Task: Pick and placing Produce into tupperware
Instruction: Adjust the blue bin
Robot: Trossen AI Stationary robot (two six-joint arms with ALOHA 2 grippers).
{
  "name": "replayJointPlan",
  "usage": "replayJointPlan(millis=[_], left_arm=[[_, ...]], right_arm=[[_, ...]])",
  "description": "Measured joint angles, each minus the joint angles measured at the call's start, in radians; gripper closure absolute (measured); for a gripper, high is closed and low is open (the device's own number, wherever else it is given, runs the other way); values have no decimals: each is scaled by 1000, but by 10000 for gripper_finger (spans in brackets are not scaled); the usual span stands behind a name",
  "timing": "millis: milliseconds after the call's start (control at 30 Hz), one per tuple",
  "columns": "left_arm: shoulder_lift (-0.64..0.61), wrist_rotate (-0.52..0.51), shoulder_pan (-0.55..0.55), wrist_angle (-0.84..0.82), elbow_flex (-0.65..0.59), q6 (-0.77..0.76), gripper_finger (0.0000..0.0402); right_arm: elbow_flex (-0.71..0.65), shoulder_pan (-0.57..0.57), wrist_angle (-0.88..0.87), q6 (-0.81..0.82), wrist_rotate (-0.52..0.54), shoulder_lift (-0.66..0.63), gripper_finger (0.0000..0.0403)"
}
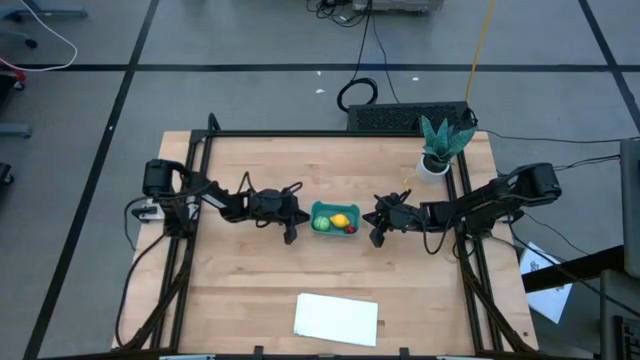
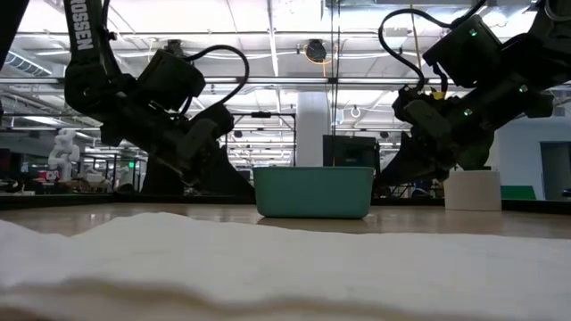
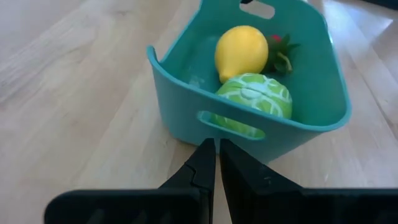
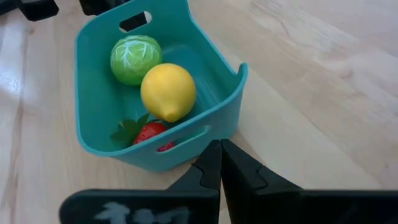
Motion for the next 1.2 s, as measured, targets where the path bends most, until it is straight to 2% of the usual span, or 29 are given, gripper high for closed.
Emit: replayJointPlan(millis=[1200], left_arm=[[0,0,-20,4,0,-14,376]], right_arm=[[-1,-15,71,-58,0,8,403]])
